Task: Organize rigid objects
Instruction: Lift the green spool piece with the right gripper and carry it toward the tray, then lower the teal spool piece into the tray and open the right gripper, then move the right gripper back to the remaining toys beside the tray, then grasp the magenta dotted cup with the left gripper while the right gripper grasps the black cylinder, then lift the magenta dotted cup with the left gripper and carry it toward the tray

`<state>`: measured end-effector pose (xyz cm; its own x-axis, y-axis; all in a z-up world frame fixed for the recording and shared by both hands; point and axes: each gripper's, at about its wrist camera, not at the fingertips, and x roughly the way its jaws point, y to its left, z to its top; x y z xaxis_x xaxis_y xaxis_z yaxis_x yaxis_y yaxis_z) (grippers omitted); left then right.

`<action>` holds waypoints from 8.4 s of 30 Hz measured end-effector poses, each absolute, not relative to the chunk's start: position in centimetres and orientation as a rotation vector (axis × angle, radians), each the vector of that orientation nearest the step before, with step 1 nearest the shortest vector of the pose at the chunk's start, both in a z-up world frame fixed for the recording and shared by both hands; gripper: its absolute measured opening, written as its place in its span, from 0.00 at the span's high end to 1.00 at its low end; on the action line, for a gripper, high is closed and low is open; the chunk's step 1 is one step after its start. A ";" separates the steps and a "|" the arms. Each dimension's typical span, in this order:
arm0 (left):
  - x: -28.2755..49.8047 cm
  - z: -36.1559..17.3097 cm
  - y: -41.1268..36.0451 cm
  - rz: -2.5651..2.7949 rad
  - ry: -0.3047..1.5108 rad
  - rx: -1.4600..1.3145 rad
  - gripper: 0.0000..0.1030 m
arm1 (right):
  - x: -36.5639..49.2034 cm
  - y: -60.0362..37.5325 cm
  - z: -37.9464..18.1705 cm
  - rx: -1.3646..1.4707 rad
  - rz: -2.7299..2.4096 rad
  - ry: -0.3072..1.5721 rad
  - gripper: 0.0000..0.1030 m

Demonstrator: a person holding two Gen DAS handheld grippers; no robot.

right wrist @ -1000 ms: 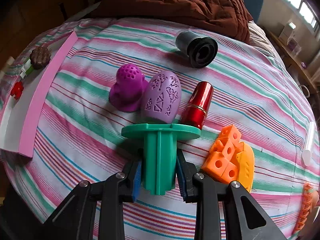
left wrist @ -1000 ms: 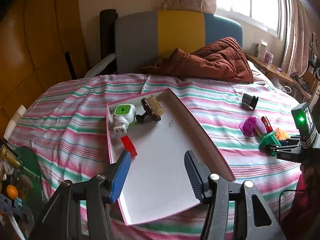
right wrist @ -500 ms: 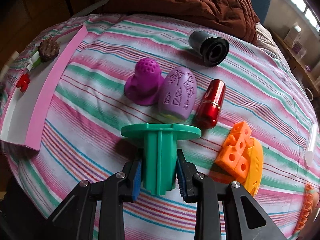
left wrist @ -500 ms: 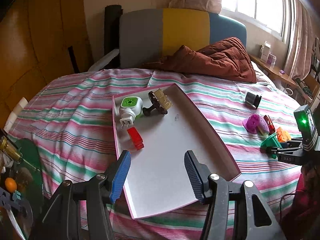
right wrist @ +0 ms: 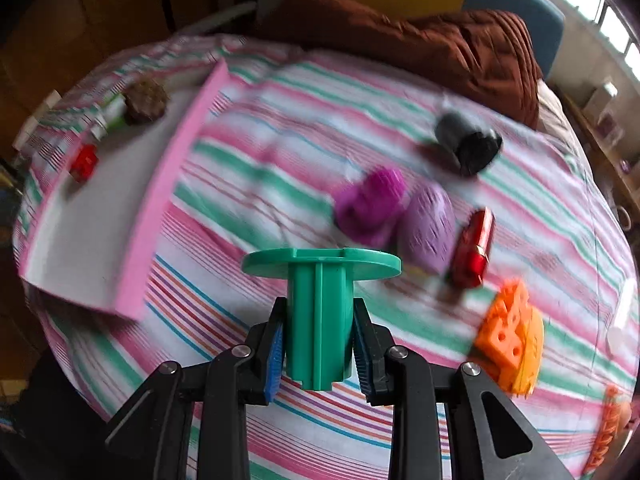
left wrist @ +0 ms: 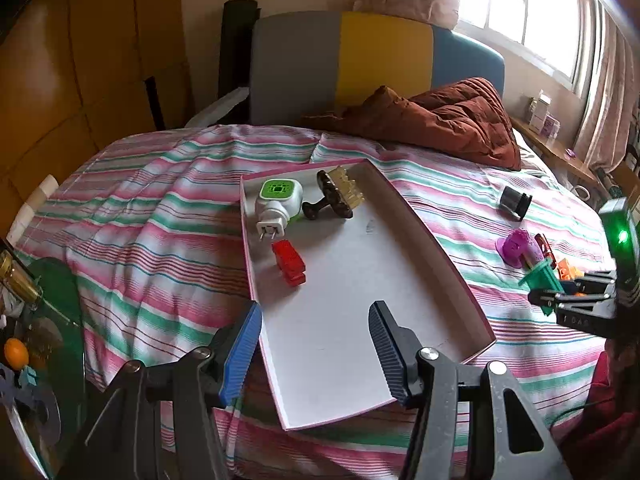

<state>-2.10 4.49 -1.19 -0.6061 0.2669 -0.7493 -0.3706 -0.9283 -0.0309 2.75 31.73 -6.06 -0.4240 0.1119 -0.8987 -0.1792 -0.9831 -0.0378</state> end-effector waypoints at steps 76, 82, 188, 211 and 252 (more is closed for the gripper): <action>-2.9 -2.7 -2.4 2.612 0.049 -1.265 0.45 | -12.6 16.9 -6.5 -1.557 2.679 0.110 0.41; -2.6 -2.5 -1.8 2.589 0.044 -1.250 0.45 | -10.8 17.2 -4.9 -1.480 2.716 0.100 0.38; -6.8 -8.7 29.9 2.010 0.211 -1.241 0.68 | 0.3 48.3 -1.7 -1.281 2.384 0.385 0.25; -7.3 -8.8 29.9 2.018 0.183 -1.236 0.68 | -9.8 49.6 -7.9 -1.766 2.236 0.060 0.58; -1.2 0.8 13.7 2.311 0.175 -1.050 0.68 | 2.4 37.7 -7.8 -1.584 2.562 0.404 0.58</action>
<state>-1.18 13.68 0.83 -0.5161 0.4589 -0.7232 -0.5624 -0.8184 -0.1180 2.45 37.67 -7.85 -0.4530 -0.0516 -0.8900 -0.2246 -0.9595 0.1699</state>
